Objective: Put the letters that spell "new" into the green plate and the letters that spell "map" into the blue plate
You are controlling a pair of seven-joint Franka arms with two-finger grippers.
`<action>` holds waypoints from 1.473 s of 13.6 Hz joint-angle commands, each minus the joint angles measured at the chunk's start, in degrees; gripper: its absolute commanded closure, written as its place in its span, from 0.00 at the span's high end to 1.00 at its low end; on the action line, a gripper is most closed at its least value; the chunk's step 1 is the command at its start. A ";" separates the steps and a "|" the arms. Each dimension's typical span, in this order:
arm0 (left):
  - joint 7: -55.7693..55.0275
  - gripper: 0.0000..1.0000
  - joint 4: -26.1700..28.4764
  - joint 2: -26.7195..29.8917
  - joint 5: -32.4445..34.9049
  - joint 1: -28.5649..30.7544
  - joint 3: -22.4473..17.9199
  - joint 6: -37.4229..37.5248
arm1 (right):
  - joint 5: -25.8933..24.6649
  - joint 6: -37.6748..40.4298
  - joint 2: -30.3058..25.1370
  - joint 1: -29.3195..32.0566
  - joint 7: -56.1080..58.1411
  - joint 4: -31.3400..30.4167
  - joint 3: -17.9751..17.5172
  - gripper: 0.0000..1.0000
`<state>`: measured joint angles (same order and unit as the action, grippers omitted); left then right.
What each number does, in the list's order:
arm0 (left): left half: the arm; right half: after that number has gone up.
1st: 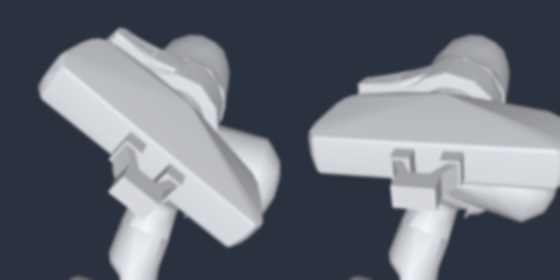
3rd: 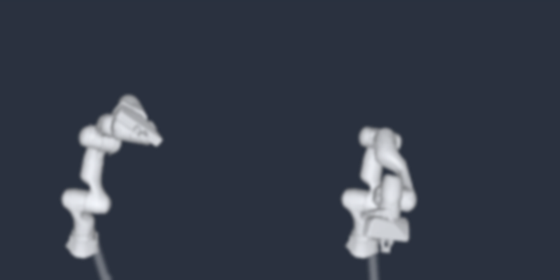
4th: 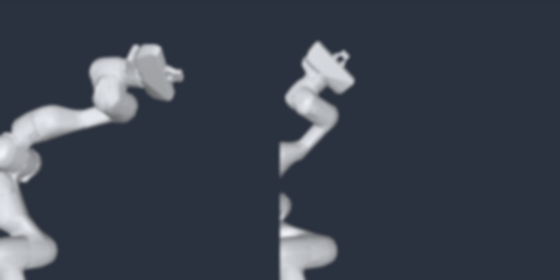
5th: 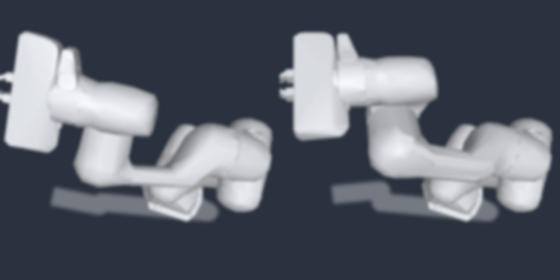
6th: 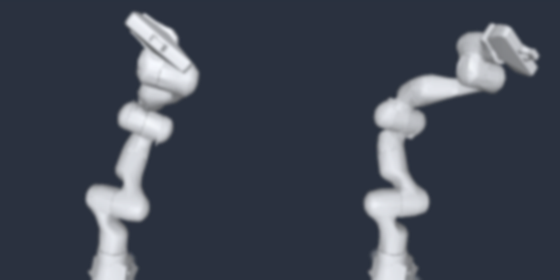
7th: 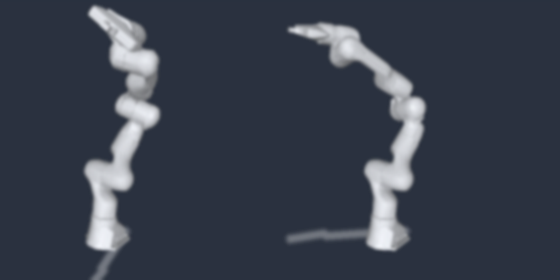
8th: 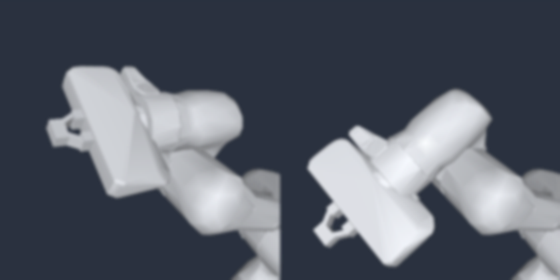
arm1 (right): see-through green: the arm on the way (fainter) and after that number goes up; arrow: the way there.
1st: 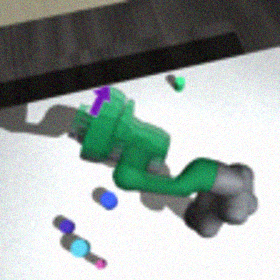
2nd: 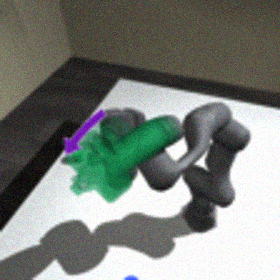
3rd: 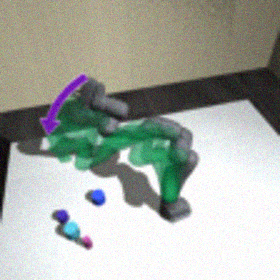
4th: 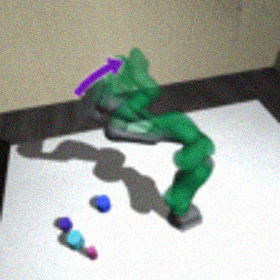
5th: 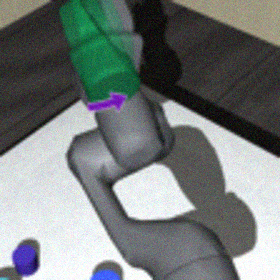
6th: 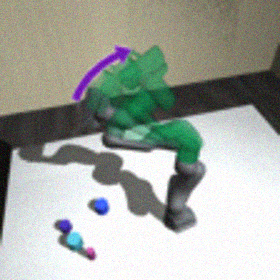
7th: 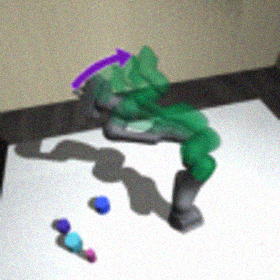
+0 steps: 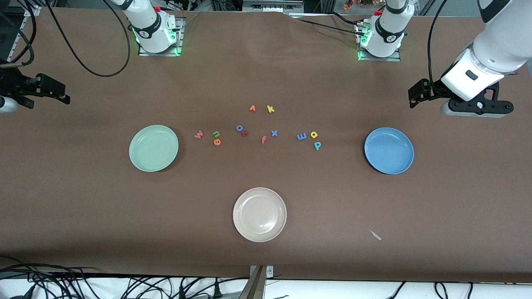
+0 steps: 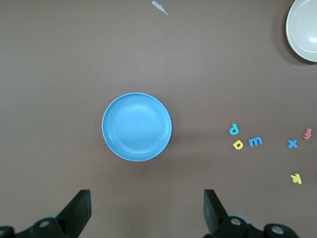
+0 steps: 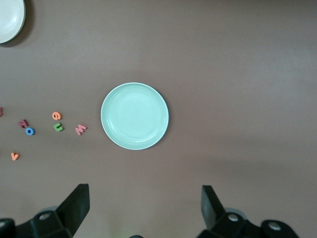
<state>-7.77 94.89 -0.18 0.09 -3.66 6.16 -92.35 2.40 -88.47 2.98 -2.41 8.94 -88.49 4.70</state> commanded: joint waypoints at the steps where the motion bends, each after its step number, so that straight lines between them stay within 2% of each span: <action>1: 0.73 1.00 -1.55 -0.61 1.49 0.23 0.09 0.77 | -0.29 0.67 -1.04 0.04 -3.12 -0.46 -0.22 1.00; 6: 0.65 1.00 -1.55 -2.70 0.96 -0.03 0.08 0.68 | -0.47 0.85 -1.04 -0.05 -4.11 -0.46 -0.39 1.00; 11: 0.65 1.00 -1.64 -13.15 0.00 -3.62 1.40 0.33 | -0.56 0.85 -1.04 -0.05 -4.02 -0.63 -0.39 1.00; 15: -1.89 1.00 -1.46 -21.42 -1.40 -8.29 1.93 -8.88 | -1.43 0.76 -0.95 -0.05 -4.02 -0.89 -0.39 1.00; 20: -18.48 1.00 0.64 -28.37 -2.55 -11.02 2.28 -18.11 | -1.35 0.76 -1.04 0.04 -3.31 -1.25 -0.22 1.00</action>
<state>-20.75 95.13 -26.63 -1.39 -13.80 8.59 -107.78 1.68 -88.04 3.04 -2.44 5.85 -88.63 4.57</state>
